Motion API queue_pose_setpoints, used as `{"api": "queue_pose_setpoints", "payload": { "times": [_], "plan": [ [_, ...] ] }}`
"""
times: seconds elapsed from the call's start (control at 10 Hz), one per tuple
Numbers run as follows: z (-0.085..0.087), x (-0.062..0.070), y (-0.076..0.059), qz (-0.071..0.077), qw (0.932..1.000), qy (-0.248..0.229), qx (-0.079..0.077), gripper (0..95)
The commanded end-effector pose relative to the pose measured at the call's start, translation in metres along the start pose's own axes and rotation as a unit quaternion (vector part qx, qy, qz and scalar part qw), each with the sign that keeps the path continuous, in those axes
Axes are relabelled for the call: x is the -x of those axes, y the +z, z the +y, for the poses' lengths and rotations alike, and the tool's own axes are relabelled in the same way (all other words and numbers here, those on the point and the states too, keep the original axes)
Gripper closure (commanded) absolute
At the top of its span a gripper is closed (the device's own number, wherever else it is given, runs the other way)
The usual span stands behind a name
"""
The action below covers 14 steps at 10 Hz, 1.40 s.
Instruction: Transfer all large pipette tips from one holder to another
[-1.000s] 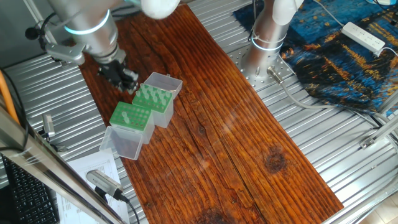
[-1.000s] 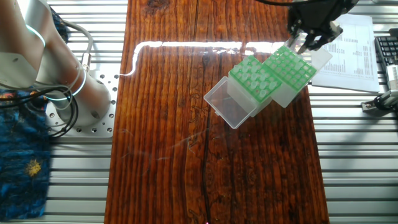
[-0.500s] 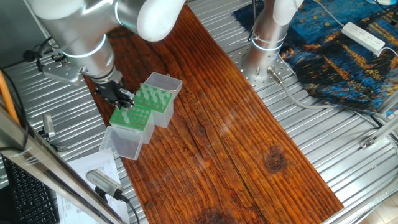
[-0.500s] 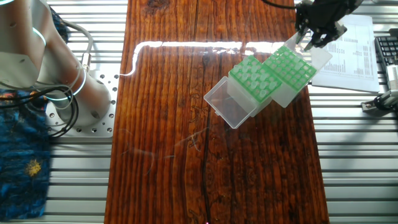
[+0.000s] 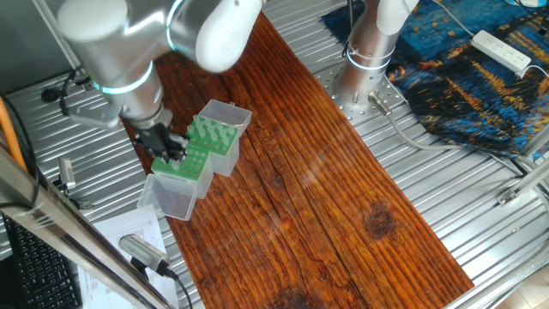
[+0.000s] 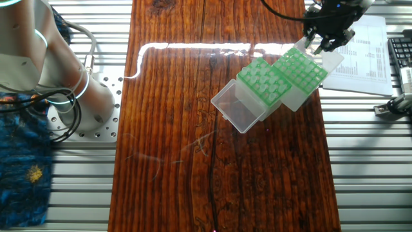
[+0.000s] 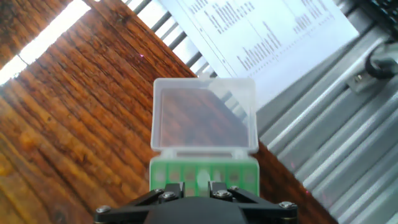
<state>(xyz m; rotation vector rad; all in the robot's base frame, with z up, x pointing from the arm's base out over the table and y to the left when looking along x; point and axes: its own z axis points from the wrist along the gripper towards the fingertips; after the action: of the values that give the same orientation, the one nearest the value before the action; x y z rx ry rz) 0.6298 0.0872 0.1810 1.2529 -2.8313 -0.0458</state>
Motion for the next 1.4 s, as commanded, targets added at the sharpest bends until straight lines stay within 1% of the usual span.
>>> {"api": "queue_pose_setpoints", "payload": {
  "times": [0.1,0.2,0.6,0.7,1.0,1.4],
  "plan": [
    [-0.002,0.001,0.008,0.002,1.0000,-0.007,-0.003,76.0],
    [-0.002,0.000,0.013,0.002,0.9998,-0.019,-0.002,76.0],
    [-0.002,-0.003,0.019,0.004,0.9994,-0.035,-0.001,76.0],
    [0.001,-0.007,0.023,0.004,0.9994,-0.033,-0.001,76.0],
    [0.002,-0.010,0.022,0.011,0.9990,-0.043,-0.010,76.0],
    [0.001,-0.010,0.027,0.006,0.9989,-0.045,-0.011,76.0]
  ]
}}
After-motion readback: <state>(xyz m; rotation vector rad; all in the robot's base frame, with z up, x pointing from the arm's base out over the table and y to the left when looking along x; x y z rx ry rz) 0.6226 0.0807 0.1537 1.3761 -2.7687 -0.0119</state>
